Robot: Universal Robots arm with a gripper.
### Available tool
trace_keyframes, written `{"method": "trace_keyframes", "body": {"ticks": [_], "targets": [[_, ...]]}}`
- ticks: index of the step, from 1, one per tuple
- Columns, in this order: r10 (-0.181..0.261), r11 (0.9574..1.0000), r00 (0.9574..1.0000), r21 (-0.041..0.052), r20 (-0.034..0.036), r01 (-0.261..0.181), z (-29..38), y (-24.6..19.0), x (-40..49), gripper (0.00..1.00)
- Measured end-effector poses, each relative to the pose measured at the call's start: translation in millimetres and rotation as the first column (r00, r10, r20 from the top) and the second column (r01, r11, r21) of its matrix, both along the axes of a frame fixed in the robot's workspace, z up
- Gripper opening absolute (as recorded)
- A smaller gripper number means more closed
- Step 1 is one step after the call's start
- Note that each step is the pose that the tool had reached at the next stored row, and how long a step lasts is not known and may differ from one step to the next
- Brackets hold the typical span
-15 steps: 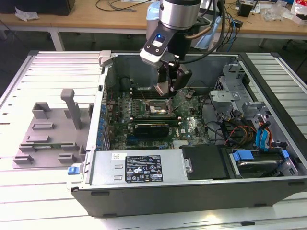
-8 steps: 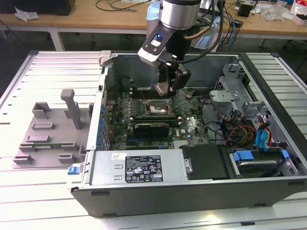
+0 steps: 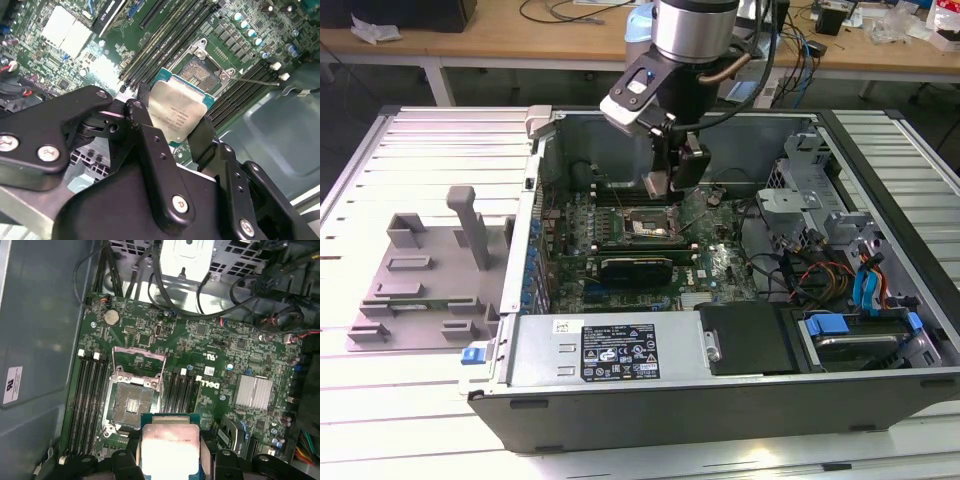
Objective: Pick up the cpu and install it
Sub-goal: 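Place the cpu into insertion slot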
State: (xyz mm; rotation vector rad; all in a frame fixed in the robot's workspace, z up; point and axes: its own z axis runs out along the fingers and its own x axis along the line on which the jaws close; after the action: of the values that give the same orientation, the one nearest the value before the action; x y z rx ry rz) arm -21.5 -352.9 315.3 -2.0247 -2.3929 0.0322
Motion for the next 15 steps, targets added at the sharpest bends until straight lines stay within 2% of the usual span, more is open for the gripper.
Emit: {"method": "trace_keyframes", "body": {"ticks": [1,3,6,15], "targets": [[-0.032,0.9995,0.9995,-0.0007,0.0000,0.032,-0.2,0.0,0.0,0.55],[-0.060,0.9982,0.9982,-0.0004,0.0000,0.060,-0.6,0.0,-0.1,0.55],[-0.113,0.9936,0.9936,-0.0006,0.0000,0.113,-1.2,0.0,0.0,0.55],[-0.120,0.9928,0.9928,-0.0004,0.0000,0.120,-2.9,0.0,0.0,0.55]]}}
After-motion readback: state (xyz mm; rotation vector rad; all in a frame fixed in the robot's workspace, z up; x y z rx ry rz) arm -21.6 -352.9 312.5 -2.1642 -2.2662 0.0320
